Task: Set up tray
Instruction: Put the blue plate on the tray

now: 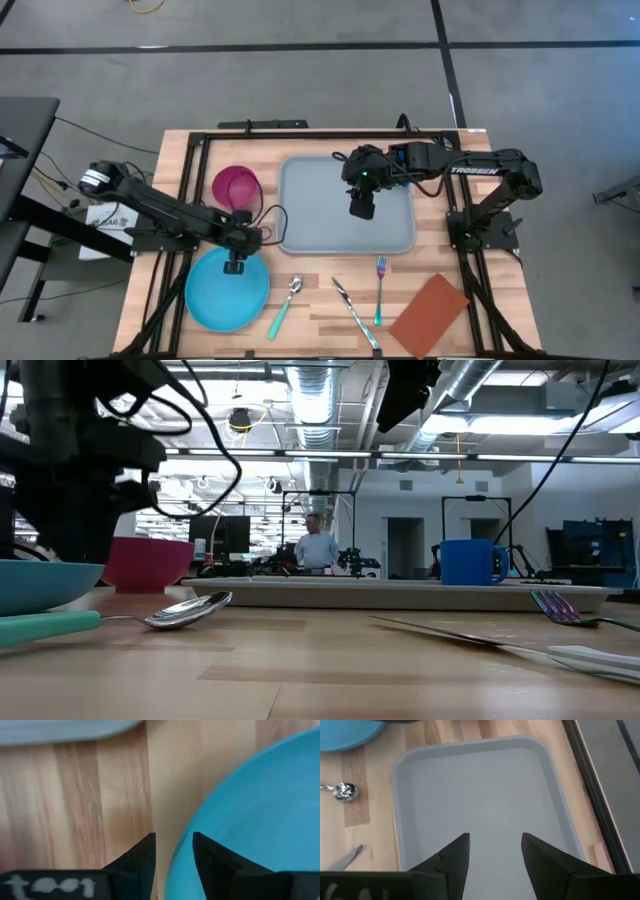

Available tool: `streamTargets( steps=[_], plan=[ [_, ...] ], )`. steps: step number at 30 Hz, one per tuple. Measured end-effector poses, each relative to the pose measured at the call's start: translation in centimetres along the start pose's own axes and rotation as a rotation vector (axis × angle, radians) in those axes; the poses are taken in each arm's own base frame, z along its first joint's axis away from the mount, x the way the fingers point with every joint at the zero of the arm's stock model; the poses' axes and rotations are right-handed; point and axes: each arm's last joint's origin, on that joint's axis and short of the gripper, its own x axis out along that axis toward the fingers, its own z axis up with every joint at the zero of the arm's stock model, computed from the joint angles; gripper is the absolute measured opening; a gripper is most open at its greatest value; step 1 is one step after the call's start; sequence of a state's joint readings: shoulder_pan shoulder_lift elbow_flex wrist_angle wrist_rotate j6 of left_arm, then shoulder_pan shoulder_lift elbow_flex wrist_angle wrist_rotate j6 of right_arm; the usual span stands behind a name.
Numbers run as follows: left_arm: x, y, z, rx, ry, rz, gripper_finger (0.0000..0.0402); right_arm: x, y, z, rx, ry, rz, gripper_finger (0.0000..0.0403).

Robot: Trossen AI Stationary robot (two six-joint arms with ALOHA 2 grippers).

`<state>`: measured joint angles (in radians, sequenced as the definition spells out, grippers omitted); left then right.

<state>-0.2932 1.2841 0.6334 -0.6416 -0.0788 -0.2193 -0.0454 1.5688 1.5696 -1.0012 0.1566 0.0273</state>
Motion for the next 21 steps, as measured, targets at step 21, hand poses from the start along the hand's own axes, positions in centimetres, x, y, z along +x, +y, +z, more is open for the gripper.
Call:
streamTargets(
  steps=[21],
  plan=[
    [-0.4,-1.2,3.2,0.036,0.031,-0.094,0.0004,0.0,0.0,0.0,0.000,-0.003,-0.001,0.0171]
  ],
)
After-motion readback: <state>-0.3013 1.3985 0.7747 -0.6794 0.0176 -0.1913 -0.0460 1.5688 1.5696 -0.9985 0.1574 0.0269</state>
